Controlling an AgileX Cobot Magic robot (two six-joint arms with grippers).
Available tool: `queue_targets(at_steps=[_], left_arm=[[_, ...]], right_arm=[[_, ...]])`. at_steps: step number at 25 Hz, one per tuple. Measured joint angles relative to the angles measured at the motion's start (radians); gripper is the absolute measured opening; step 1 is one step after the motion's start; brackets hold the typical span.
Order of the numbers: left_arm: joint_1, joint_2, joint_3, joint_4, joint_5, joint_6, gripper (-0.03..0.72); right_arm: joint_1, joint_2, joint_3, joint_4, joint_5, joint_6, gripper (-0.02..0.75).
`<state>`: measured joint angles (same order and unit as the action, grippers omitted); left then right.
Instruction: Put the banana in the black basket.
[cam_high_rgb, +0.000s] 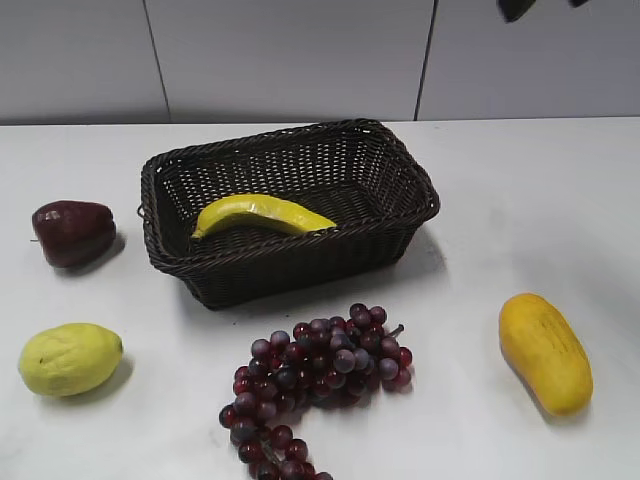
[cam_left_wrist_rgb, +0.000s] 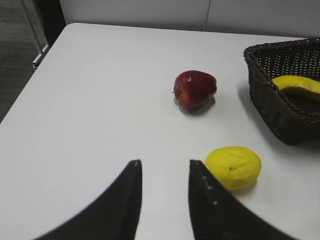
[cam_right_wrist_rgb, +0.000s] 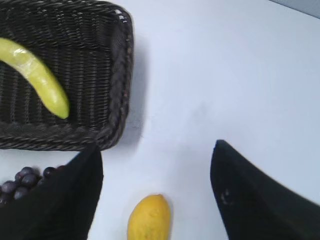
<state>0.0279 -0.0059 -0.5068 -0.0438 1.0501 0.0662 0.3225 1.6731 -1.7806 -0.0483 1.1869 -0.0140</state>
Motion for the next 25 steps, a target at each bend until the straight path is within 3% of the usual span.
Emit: queue_targets(at_steps=[3,16,25], left_arm=[[0.0,0.0,0.0,0.0,0.0,0.001,0.236],[0.0,0.0,0.0,0.0,0.0,0.0,0.236],[0.0,0.0,0.0,0.0,0.0,0.0,0.236]], right_arm=[[-0.036,-0.092,0.067,-0.012,0.0,0.022,0.543],[-0.036,-0.611,0.69,0.005,-0.071,0.093,0.543],[-0.036,-0.99,0.986,0.005,-0.109,0.12,0.543]])
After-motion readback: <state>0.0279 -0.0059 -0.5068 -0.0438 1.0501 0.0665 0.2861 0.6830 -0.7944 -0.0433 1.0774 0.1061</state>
